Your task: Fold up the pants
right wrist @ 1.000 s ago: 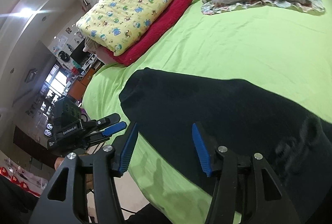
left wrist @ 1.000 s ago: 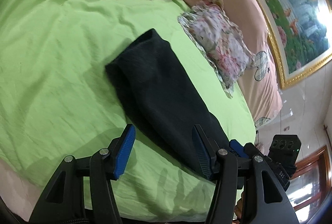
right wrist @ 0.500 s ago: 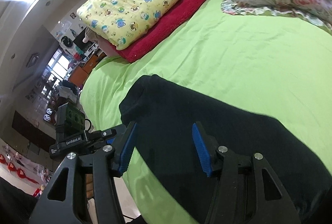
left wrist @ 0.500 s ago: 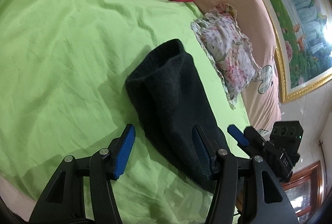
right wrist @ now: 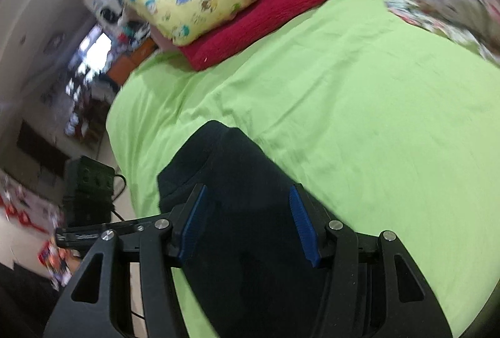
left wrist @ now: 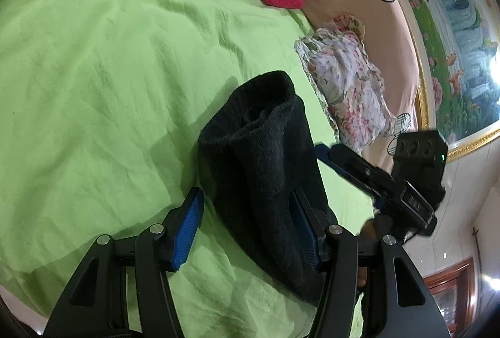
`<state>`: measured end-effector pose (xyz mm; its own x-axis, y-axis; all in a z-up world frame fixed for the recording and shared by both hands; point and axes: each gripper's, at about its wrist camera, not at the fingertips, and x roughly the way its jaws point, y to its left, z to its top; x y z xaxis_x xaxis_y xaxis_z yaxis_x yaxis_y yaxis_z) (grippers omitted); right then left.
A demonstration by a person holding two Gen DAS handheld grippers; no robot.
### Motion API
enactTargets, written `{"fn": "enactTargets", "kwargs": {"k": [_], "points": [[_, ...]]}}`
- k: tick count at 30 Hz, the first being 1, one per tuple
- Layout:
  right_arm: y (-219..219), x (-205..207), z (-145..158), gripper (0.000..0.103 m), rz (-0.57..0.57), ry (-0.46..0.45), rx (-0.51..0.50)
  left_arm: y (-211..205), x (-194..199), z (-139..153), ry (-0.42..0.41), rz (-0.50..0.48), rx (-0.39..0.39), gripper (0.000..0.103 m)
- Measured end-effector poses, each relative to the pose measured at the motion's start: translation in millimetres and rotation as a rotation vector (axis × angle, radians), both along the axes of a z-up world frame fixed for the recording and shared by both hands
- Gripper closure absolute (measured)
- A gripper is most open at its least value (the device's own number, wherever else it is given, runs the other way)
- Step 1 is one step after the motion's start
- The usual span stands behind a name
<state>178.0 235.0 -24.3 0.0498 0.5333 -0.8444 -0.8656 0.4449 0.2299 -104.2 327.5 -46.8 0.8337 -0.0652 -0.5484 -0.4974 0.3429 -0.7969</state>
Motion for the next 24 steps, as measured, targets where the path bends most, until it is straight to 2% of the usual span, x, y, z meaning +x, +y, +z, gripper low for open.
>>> {"fn": "enactTargets", "kwargs": {"k": [12, 16, 18, 22, 24], "points": [[72, 10, -24, 0.047, 0.296, -0.011, -0.226, 5, 6, 0, -0.002, 0.012, -0.003, 0.046], [86, 5, -28, 0.048, 0.355, -0.027, -0.262, 4, 9, 0, 0.016, 0.018, 0.022, 0.052], [90, 4, -31, 0.055, 0.364, -0.032, -0.279, 3, 9, 0, 0.025, 0.022, 0.032, 0.055], [85, 1, -28, 0.067, 0.341, -0.061, -0.274, 4, 10, -1, 0.041, 0.028, 0.044, 0.072], [80, 1, -23, 0.073, 0.328, -0.063, -0.253, 3, 10, 0, 0.042, 0.032, 0.046, 0.075]]}}
